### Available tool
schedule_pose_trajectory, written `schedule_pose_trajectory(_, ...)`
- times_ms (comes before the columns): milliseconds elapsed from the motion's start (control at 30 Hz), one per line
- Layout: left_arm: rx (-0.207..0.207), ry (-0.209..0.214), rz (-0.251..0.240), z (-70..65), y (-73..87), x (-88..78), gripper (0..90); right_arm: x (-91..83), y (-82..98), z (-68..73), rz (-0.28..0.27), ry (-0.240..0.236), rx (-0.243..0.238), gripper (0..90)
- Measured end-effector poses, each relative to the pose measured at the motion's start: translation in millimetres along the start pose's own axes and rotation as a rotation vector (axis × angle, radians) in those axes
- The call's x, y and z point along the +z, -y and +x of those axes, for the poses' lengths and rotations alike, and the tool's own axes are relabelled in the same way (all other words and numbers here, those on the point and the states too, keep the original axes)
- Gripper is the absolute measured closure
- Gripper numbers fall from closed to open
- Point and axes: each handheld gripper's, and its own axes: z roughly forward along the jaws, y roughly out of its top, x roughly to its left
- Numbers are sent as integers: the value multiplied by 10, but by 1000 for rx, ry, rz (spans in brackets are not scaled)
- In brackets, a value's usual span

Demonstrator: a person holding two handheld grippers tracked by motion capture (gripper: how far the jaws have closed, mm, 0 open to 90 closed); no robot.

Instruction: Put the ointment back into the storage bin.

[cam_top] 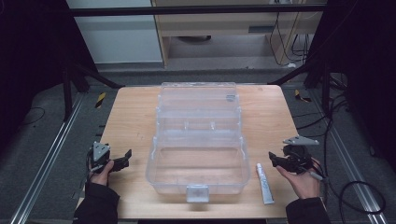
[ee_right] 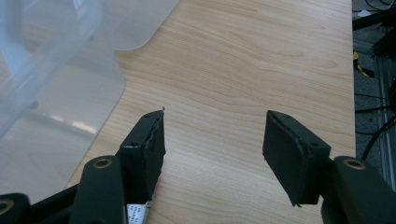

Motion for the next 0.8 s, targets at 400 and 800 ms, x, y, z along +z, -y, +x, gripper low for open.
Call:
schedule_pose_trajectory(400, 0, 0, 0, -1, 0, 0, 15, -86, -141, 79, 68, -48, 2, 402)
schedule_pose_trajectory(800, 1, 0, 0, -1, 0, 0, 15, -61, -155, 120, 136, -84, 23, 426)
